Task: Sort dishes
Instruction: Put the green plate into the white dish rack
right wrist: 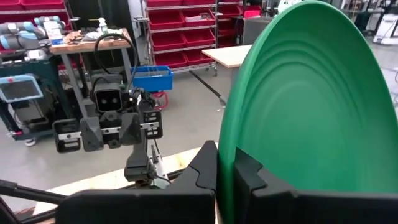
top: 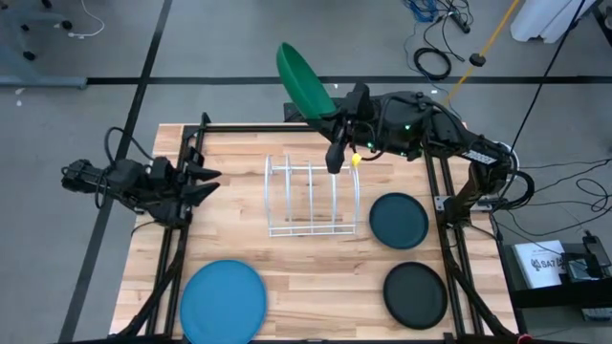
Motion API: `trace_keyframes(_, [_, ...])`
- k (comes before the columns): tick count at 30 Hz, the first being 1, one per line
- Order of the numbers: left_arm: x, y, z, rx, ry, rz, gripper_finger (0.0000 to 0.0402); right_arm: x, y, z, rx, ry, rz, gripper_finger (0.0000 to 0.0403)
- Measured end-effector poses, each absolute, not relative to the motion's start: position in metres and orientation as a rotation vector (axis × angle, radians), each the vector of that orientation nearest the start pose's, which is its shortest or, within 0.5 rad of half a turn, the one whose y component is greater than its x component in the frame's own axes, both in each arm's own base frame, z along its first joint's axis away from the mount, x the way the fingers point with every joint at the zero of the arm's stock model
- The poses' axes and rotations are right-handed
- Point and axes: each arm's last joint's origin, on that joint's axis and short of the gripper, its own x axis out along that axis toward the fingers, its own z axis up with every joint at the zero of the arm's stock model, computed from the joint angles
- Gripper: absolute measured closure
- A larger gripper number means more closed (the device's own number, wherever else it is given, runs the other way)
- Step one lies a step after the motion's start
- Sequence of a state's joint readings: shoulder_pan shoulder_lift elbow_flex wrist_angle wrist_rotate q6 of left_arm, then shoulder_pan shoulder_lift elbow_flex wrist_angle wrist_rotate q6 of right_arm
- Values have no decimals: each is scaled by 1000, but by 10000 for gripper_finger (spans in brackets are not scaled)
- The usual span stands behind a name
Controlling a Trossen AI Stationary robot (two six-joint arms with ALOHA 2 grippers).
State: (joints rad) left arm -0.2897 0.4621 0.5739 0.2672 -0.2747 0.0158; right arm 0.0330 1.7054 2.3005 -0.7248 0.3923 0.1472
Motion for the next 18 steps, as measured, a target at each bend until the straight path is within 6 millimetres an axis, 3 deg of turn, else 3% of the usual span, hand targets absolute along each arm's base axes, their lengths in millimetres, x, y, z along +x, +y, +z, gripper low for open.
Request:
trace_keyframes(8, [112, -24, 341, -88, -341, 12, 267, 319, 0, 539, 194, 93, -370, 403])
trace_keyframes(18, [119, -25, 338, -32, -301, 82, 267, 329, 16, 533, 293, 75, -412, 403])
